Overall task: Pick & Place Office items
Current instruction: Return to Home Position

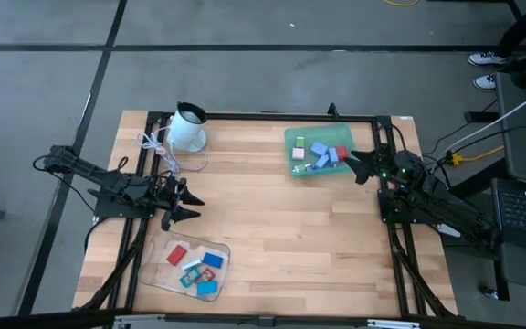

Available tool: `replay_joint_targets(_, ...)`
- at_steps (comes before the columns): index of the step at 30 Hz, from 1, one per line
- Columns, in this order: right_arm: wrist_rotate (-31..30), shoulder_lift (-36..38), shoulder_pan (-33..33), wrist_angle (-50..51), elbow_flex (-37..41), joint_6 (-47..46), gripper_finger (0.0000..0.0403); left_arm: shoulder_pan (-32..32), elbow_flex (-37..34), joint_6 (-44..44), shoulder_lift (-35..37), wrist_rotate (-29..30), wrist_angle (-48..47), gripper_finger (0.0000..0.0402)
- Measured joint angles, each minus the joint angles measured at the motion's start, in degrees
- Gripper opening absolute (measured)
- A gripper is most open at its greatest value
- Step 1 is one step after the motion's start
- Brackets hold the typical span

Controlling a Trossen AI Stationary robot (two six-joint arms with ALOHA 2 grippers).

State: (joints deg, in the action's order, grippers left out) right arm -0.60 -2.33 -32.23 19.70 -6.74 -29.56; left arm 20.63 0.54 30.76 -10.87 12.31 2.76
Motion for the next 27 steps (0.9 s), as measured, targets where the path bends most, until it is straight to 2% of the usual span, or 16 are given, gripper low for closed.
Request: replay_joint_targets(27,0.0,0.0,0.0,0.0,0.0,0.0,0.0286,0.0,0.0,0.0,0.0,0.0,0.0,0.021)
